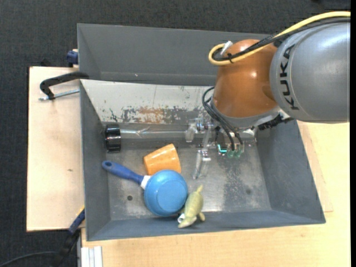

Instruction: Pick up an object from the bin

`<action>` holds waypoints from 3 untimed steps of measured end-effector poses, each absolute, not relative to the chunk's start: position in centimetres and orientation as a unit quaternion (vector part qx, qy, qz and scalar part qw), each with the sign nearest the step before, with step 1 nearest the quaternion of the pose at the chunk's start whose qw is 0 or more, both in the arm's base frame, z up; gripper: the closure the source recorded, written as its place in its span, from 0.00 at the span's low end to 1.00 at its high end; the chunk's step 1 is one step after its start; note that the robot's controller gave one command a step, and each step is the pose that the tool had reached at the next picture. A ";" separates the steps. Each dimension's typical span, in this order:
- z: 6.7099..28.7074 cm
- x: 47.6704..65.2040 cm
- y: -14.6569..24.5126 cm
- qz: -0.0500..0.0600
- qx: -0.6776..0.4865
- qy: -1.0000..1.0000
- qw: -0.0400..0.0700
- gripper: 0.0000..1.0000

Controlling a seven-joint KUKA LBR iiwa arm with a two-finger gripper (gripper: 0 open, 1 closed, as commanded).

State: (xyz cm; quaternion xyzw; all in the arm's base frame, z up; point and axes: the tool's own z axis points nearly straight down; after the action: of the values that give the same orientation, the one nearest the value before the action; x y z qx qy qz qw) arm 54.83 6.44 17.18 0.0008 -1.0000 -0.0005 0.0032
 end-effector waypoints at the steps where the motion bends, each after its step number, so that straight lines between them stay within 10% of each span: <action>1: 7.9 54.9 10.7 0.000 -0.030 -1.000 -0.002 0.00; 2: 8.1 54.8 10.8 -0.001 -0.031 -1.000 -0.002 1.00; 3: 24.2 56.1 10.5 -0.002 -0.023 -1.000 -0.007 1.00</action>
Offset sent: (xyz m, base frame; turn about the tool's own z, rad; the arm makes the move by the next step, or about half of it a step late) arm -0.0009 0.0423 -0.0919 0.0638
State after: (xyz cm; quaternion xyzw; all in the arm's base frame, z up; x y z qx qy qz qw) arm 56.06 10.53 24.19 -0.0226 -0.9997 -0.0021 -0.0072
